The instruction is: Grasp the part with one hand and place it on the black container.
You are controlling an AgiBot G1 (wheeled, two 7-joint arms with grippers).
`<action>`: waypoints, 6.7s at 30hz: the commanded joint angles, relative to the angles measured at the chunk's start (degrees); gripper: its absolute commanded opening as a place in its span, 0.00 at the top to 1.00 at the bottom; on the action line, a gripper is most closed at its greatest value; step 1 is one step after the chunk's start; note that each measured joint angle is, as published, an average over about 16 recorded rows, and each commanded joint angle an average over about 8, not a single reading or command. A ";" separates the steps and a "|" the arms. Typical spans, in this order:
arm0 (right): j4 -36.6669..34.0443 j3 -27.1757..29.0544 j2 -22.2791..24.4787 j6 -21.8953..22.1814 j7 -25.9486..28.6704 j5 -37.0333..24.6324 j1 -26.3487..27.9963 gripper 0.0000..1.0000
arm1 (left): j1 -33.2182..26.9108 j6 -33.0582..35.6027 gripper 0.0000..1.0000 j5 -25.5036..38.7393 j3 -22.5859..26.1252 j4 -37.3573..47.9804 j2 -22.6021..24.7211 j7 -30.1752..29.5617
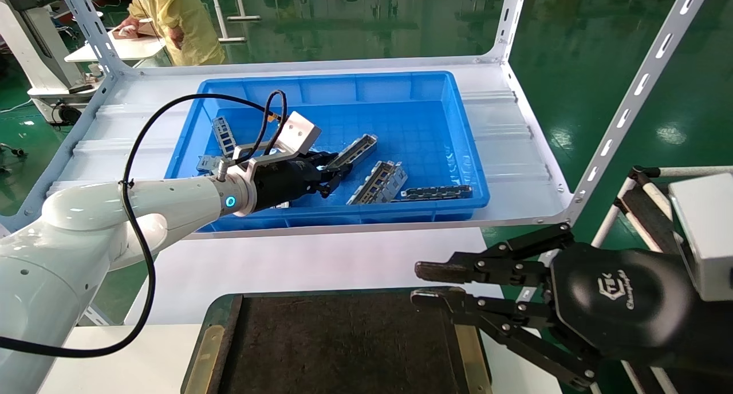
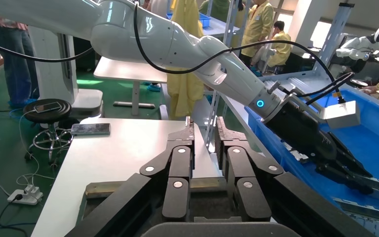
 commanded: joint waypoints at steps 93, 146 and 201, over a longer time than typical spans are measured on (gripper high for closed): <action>0.00 -0.13 0.05 0.05 -0.06 0.09 0.03 1.00 | 54.08 -15.89 1.00 -14.59 -2.04 -48.44 -11.80 -26.10; 0.00 -0.20 0.08 0.08 -0.10 0.13 0.05 0.00 | 52.87 -34.93 0.00 -17.14 3.00 -42.78 -3.53 -36.33; 0.00 -0.27 0.11 0.11 -0.13 0.18 0.07 0.00 | 47.55 10.53 0.00 -19.93 -1.72 -51.94 -28.49 -12.70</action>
